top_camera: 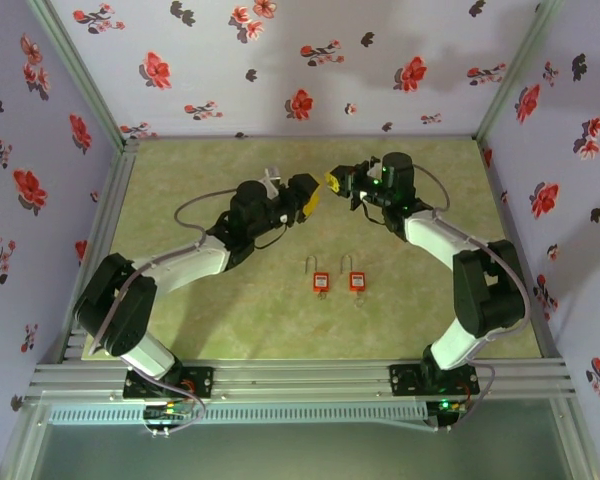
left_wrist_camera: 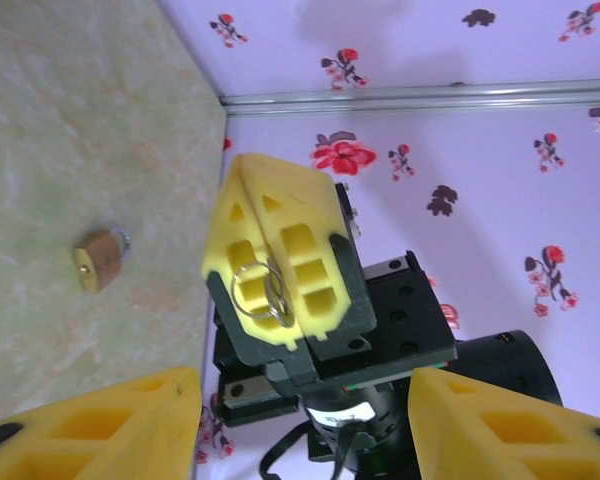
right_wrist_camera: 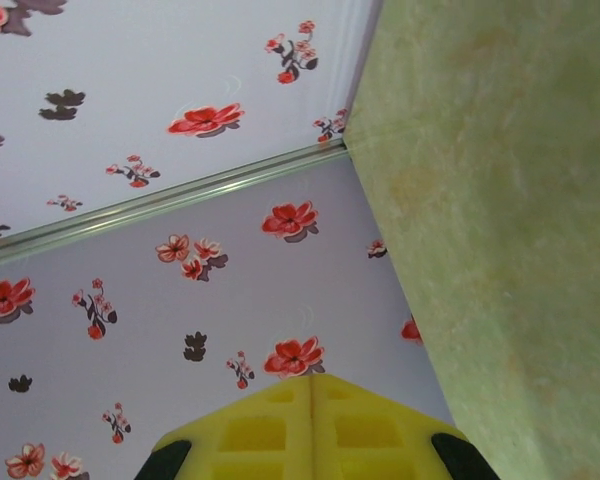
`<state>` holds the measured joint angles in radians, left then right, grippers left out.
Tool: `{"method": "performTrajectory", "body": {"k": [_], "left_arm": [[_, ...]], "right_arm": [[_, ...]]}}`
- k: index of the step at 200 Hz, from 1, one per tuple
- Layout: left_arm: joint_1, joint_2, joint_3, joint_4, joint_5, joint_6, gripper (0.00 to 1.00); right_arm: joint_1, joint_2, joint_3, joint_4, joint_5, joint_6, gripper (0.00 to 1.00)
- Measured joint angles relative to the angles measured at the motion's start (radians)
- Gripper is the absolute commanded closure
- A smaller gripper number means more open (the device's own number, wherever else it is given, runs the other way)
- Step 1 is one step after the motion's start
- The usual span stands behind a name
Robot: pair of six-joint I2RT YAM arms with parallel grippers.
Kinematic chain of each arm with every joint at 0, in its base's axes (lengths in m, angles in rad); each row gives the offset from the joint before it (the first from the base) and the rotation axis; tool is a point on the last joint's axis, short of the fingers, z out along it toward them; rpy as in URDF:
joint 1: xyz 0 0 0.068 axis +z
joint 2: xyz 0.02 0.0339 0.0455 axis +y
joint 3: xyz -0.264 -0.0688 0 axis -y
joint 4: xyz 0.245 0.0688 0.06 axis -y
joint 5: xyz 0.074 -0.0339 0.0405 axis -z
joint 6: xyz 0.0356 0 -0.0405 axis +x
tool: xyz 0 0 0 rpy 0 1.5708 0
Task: Unlock with the key
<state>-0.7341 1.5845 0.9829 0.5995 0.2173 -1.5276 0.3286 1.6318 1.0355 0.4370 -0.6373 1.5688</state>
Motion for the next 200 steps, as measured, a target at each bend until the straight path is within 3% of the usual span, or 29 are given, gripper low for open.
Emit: {"method": "performTrajectory", "body": {"k": [56,200], "left_arm": [[-0.032,0.031,0.039,0.063,-0.026,-0.064,0.55],[-0.027,0.094,0.048,0.127,-0.08,-0.098,0.7]], "right_arm": [[0.0,-0.04,0.021,-0.022,0.017,-0.077,1.0],[0.038,-0.068,0.01,-0.024,0.034,-0.078,1.0]]}}
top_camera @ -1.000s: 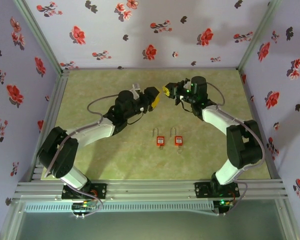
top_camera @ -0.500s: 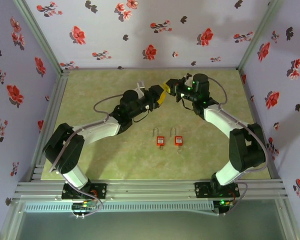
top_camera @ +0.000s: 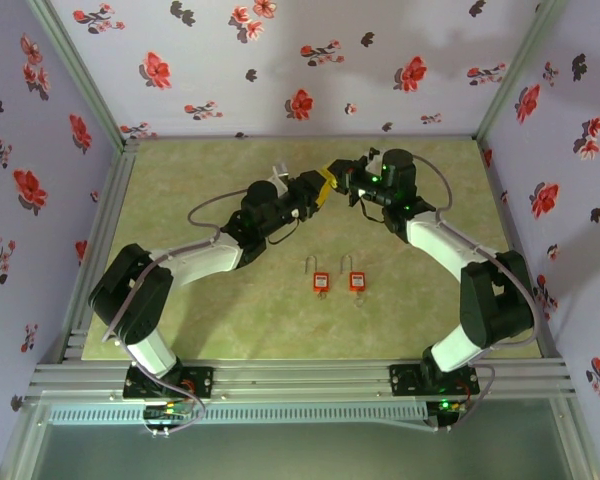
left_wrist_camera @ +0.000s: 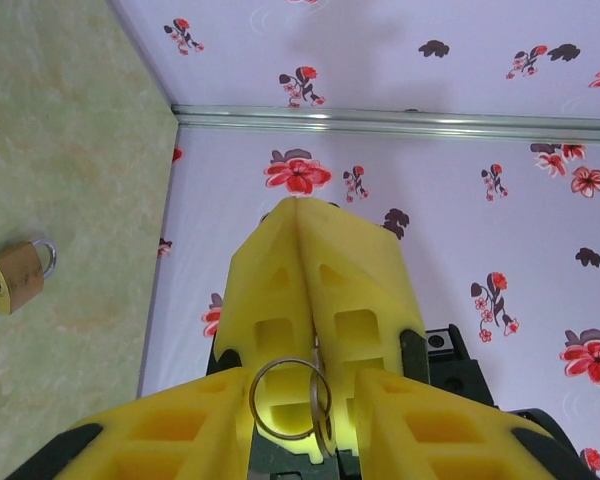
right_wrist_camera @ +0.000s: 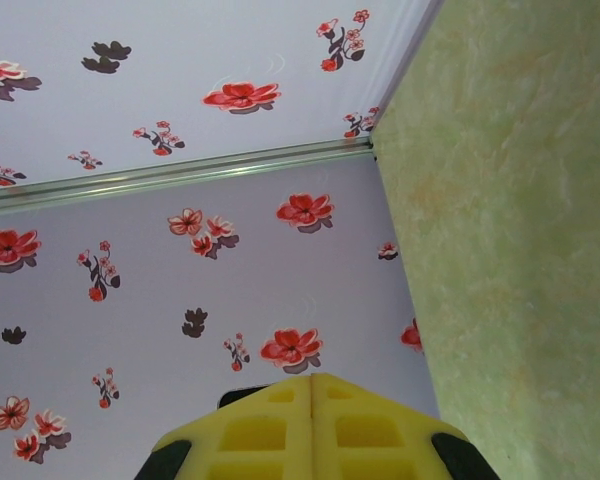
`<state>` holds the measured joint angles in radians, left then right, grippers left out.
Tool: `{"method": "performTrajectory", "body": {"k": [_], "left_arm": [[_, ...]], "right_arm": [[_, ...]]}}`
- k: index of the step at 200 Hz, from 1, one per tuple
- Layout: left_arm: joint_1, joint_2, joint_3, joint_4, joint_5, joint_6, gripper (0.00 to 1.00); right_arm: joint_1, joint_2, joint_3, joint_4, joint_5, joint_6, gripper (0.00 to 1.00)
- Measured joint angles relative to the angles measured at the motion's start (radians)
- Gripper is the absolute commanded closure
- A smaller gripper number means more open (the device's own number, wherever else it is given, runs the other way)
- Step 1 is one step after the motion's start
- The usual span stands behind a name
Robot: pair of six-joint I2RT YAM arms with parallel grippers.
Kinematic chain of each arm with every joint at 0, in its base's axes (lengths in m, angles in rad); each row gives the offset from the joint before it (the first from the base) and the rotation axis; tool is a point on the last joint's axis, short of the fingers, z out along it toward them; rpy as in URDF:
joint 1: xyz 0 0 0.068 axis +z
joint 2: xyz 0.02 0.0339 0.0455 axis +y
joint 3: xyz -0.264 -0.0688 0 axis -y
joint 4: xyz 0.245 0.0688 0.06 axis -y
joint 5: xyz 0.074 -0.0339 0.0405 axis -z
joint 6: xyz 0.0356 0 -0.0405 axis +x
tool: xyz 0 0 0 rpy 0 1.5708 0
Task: Unlock with the key
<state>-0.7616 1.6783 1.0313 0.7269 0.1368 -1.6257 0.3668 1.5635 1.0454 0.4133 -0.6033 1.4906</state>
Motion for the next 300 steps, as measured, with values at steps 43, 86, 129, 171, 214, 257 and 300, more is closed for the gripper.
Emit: {"method": "performTrajectory", "body": {"k": [43,86,129,171,214,257,300], "left_arm": [[0.005,0.0,-0.002,0.003,-0.007,0.0,0.82],[0.005,0.006,-0.002,0.028,-0.003,-0.002,0.96],[0.009,0.01,-0.002,0.034,0.008,-0.003,1.0],[0.009,0.005,-0.019,0.04,0.03,0.049,1.0],[0.009,-0.043,-0.09,0.049,0.058,0.157,1.0],[0.009,-0.069,-0.107,0.109,0.069,0.227,1.0],[0.009,-0.069,-0.107,0.14,0.097,0.254,1.0]], "right_arm": [[0.001,0.0,0.0,0.0,0.0,0.0,1.0],[0.002,0.0,0.0,-0.001,0.006,-0.009,1.0],[0.002,0.0,0.0,-0.005,0.01,-0.026,0.99],[-0.001,-0.002,0.009,-0.05,-0.002,-0.068,0.47],[-0.063,-0.077,0.043,-0.167,-0.003,-0.138,0.36],[-0.09,-0.126,0.06,-0.196,-0.016,-0.16,0.36],[-0.09,-0.158,0.04,-0.237,-0.032,-0.195,0.4]]}}
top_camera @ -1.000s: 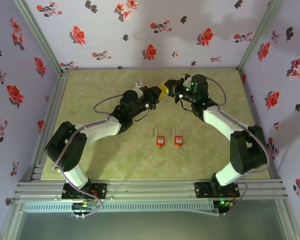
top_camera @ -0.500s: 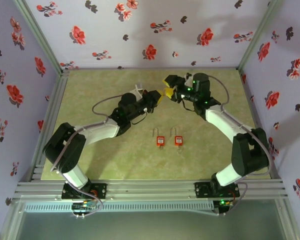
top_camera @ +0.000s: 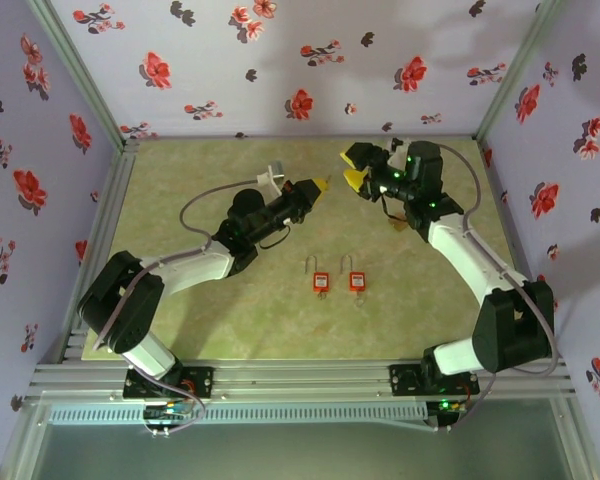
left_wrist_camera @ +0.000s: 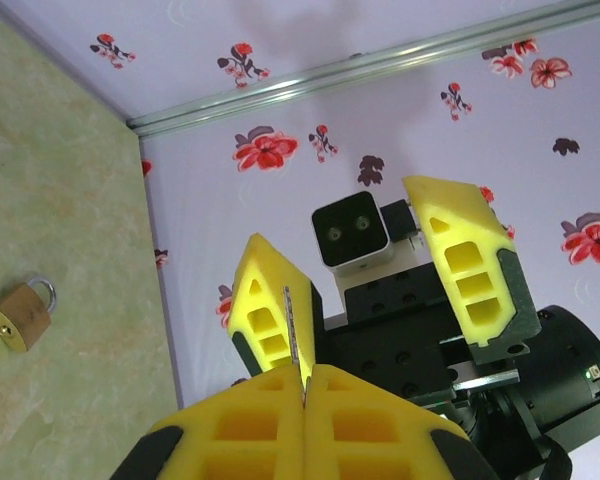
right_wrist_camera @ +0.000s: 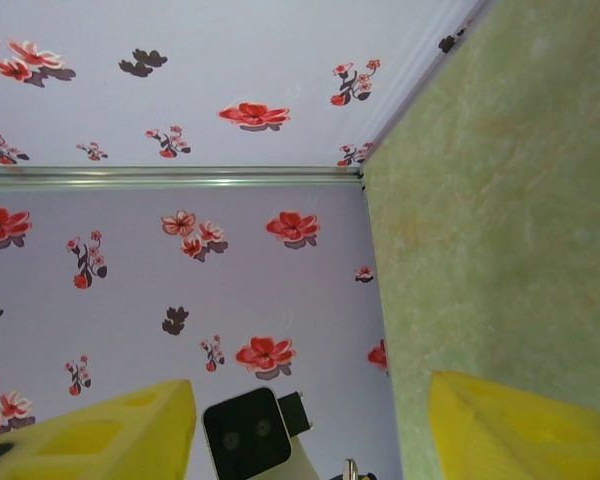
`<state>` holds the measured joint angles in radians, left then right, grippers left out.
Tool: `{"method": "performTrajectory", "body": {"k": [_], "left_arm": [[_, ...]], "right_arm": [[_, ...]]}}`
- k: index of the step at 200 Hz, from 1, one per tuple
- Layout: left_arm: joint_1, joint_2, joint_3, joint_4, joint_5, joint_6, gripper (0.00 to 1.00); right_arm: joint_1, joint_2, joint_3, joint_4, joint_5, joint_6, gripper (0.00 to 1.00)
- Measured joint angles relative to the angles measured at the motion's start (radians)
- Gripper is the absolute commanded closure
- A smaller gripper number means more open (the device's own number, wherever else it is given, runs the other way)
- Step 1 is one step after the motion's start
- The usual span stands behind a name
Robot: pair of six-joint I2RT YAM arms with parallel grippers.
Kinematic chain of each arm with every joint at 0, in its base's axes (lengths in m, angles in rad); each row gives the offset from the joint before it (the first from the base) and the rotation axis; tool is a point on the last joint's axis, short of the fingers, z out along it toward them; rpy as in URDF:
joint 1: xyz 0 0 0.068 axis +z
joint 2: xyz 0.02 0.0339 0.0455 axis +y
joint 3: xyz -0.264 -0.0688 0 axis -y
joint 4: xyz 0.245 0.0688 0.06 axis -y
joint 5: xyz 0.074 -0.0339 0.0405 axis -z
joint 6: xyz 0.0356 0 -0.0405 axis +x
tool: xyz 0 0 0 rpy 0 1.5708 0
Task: Unlock with the key
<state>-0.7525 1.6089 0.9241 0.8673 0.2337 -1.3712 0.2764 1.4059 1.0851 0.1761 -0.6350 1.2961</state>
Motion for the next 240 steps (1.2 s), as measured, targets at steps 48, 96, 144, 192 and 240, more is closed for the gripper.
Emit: {"method": "performTrajectory", "body": {"k": [48,96,144,192,240], "left_arm": [[0.0,0.0,0.0,0.006,0.046,0.013,1.0],[0.0,0.023,0.033,0.016,0.091,0.013,1.0],[-0.006,0.043,0.05,0.017,0.111,0.013,1.0],[-0.011,0.043,0.051,0.015,0.122,0.013,1.0],[-0.013,0.037,0.06,-0.041,0.132,0.051,0.74]], "right_arm": [[-0.002,-0.019,-0.005,-0.045,-0.052,-0.059,0.5],[0.011,-0.02,-0.033,-0.048,-0.088,-0.074,0.59],[0.034,-0.02,-0.037,-0.048,-0.1,-0.074,0.76],[0.036,-0.023,-0.039,-0.052,-0.102,-0.071,0.98],[0.036,-0.034,-0.039,-0.092,-0.098,-0.076,1.0]]}}
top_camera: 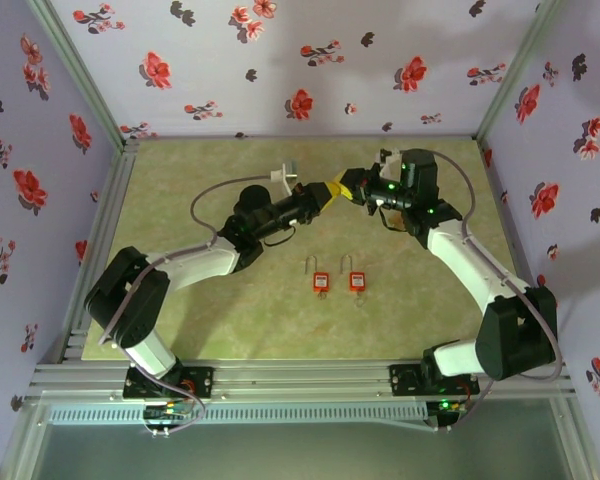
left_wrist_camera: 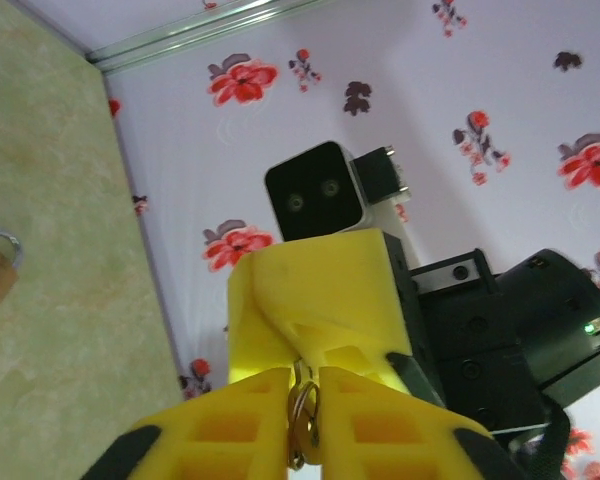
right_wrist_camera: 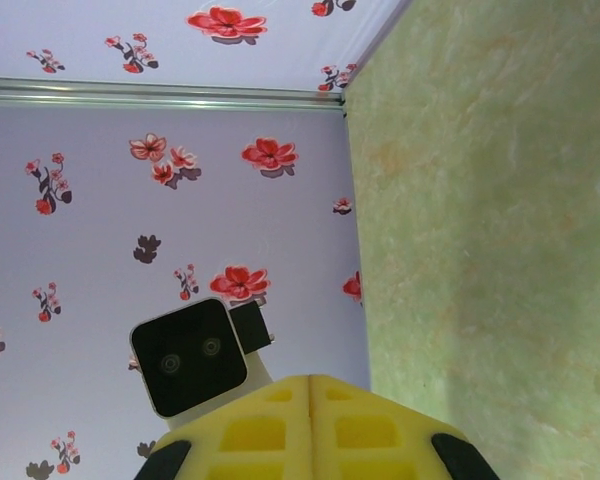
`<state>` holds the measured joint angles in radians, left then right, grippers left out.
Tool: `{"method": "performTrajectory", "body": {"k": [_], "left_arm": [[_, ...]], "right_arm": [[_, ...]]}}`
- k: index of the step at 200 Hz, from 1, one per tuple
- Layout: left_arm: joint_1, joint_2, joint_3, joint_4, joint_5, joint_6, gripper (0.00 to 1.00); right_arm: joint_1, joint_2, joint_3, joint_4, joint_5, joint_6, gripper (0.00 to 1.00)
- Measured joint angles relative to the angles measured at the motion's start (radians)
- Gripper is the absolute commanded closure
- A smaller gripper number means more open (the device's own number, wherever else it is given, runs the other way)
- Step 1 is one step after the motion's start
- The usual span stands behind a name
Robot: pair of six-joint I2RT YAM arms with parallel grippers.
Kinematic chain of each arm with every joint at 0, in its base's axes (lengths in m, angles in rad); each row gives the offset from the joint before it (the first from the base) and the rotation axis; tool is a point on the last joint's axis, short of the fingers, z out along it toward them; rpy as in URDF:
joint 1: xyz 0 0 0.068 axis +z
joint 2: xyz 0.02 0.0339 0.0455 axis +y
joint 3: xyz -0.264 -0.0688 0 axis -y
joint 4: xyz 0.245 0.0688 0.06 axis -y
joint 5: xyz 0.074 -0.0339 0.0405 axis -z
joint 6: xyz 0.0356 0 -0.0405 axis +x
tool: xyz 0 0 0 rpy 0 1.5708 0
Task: Unlock with the key
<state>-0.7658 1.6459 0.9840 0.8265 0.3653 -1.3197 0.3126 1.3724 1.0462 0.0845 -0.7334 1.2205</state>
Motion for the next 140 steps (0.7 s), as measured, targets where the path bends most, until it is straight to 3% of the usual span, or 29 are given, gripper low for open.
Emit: {"method": "performTrajectory", "body": {"k": [81,110,140], "left_arm": [[-0.001,-0.154,0.133,-0.528,-0.068,0.331,0.31],[-0.011,-0.206,0.244,-0.816,-0.18,0.564,0.27],[-0.025,-0.262,0.293,-0.99,-0.292,0.846,0.27]], "right_arm": [[0.003,0.0,0.087,-0.22,0.015,-0.061,1.0],[0.005,0.009,0.148,-0.333,0.023,-0.082,1.0],[0.005,0.029,0.195,-0.424,0.027,-0.098,1.0]]}}
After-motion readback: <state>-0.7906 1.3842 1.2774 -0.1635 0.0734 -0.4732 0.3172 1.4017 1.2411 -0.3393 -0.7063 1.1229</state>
